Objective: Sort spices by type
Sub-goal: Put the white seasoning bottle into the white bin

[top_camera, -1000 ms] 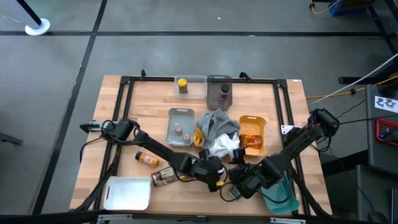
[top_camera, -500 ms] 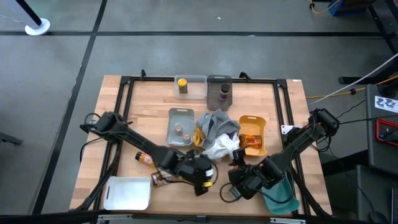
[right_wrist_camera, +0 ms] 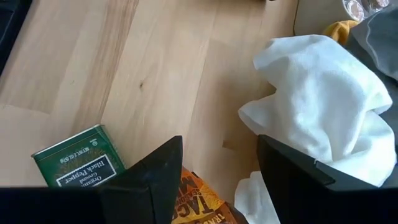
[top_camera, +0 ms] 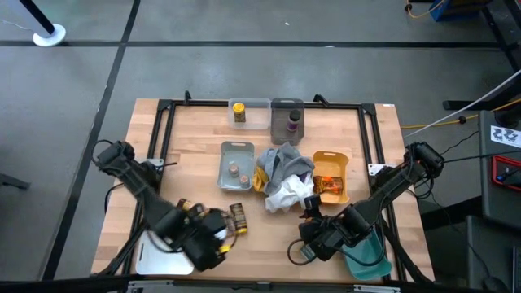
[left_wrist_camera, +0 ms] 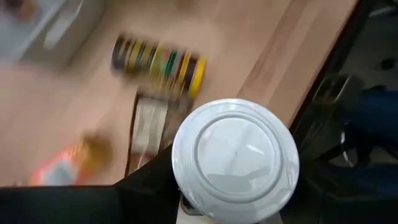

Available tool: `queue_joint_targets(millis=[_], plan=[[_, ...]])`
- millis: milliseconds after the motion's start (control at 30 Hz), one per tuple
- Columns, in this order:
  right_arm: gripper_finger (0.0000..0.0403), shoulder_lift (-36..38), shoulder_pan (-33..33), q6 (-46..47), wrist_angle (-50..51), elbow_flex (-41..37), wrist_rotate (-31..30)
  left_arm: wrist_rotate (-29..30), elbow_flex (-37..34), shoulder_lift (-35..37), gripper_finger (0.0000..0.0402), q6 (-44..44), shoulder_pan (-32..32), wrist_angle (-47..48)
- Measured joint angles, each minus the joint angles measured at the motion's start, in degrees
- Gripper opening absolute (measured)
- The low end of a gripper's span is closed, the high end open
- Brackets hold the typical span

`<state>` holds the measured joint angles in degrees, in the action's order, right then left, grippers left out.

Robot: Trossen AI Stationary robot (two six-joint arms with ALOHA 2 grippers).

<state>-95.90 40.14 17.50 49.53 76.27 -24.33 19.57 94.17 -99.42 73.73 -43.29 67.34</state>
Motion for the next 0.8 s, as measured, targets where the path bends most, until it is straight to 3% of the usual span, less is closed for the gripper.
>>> queue_joint_targets(millis=[500, 700, 800], plan=[[0.0207, 0.0, 0.0, 0.2, -0.17, -0.02, 0.01, 3.48, 0.0, -2.92, 0.0183, 42.54, -17.29, 18.17], [0.0207, 0.0, 0.0, 0.2, -0.19, -0.04, 0.01, 4.99, 0.0, -8.36, 0.0183, 53.6, -20.11, 19.86], [0.0207, 0.0, -0.07, 0.22, -0.19, -0.04, 0.0, 5.1, 0.0, -10.96, 0.0183, 55.16, -20.58, 20.33]])
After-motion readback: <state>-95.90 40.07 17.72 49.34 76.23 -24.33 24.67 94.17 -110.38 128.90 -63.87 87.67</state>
